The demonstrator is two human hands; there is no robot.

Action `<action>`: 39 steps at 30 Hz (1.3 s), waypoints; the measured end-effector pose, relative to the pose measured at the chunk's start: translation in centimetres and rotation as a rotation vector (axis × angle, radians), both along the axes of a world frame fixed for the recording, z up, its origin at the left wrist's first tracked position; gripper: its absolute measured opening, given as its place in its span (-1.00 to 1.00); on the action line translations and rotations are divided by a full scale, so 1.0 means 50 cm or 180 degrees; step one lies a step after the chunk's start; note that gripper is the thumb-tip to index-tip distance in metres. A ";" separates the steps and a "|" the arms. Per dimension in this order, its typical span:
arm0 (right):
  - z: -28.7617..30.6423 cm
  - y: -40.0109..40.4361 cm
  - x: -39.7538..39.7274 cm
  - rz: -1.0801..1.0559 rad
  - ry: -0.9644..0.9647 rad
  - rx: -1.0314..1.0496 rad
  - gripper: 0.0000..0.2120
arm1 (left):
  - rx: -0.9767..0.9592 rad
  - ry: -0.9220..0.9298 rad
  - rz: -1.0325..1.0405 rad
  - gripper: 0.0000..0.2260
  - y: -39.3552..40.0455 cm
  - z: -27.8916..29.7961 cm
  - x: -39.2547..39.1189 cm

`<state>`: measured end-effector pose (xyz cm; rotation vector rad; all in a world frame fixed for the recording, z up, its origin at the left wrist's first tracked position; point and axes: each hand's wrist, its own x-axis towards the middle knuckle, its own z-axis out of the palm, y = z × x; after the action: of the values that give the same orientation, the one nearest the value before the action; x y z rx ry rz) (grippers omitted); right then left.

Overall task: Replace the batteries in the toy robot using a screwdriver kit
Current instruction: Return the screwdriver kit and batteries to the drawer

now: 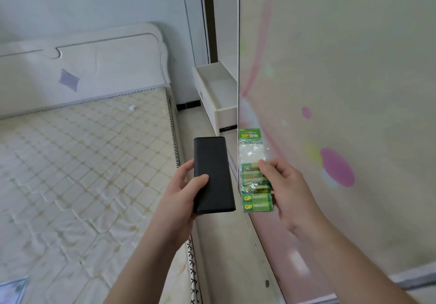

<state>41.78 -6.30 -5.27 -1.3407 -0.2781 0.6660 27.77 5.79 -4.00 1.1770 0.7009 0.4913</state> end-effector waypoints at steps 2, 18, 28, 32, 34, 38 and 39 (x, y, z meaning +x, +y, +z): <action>-0.002 0.013 0.023 0.0075 0.0011 0.0013 -0.84 | -0.0043 -0.0002 0.0089 -0.66 0.002 -0.002 0.016; -0.040 0.169 0.105 0.0196 0.0005 0.0042 -0.82 | -0.0058 0.0035 0.0473 -0.69 0.132 -0.021 0.101; -0.038 0.454 0.217 0.0252 -0.0003 -0.0065 -0.85 | 0.0133 0.0016 0.0477 -0.67 0.391 -0.034 0.211; -0.020 0.558 0.252 0.0287 -0.0021 -0.0040 -0.85 | 0.0091 -0.0041 0.0424 -0.70 0.502 -0.017 0.241; -0.013 0.591 0.269 0.0259 0.0004 -0.0010 -0.85 | 0.0057 -0.0060 0.0451 -0.70 0.547 -0.005 0.253; 0.007 0.673 0.315 0.0291 0.0001 0.0019 -0.83 | 0.0087 -0.0092 0.0392 -0.69 0.637 0.012 0.283; 0.012 0.693 0.326 0.0309 -0.0047 0.0028 -0.84 | 0.0084 -0.0106 0.0371 -0.68 0.654 0.014 0.290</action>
<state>58.08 28.37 -4.69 -1.3305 -0.3595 0.7354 42.24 38.50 -3.30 1.1544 0.7391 0.6180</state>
